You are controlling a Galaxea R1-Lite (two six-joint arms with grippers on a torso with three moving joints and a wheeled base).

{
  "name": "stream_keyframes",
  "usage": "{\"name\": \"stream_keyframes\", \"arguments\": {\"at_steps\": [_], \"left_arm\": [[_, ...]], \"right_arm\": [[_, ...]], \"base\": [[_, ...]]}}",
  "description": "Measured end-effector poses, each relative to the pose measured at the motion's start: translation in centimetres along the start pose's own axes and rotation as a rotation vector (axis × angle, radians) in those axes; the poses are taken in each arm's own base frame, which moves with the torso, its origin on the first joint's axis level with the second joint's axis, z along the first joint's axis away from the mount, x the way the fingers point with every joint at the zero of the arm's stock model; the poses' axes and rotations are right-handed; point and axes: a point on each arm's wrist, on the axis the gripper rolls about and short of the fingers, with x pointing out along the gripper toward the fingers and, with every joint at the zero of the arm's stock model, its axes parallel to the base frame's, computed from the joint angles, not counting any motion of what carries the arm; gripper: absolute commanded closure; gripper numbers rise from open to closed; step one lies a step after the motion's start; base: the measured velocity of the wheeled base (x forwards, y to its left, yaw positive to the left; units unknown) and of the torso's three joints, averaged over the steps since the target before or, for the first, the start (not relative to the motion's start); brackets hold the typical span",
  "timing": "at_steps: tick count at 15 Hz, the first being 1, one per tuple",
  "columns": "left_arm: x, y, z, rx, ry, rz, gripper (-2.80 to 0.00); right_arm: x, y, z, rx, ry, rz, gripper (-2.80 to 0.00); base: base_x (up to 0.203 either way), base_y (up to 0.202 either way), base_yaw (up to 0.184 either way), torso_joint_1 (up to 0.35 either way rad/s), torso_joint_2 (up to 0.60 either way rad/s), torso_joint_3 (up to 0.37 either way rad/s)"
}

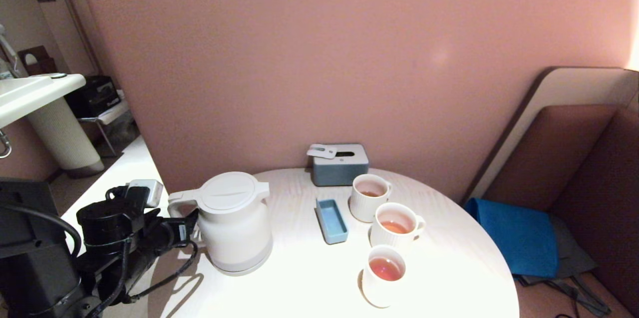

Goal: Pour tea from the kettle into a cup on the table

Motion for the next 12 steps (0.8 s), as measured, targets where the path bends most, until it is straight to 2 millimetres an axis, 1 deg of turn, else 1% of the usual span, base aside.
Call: {"name": "stream_keyframes", "arguments": {"at_steps": [3,8,12], "left_arm": [[-1.6,0.5,0.0,-0.002,0.013,-0.007,-2.8],[-4.6,1.0,1.2,-0.009,-0.033,-0.028,-2.8],[-7.2,1.4,0.9,0.015,0.007,-0.035,-2.8]], "right_arm": [[0.0,0.0,0.0,0.0,0.0,0.0,0.0],[0.0,0.0,0.0,0.0,0.0,0.0,0.0],[0.0,0.0,0.0,0.0,0.0,0.0,0.0]], "base": [[0.0,0.0,0.0,0.0,0.0,0.0],[0.0,0.0,0.0,0.0,0.0,0.0],[0.0,0.0,0.0,0.0,0.0,0.0]]}}
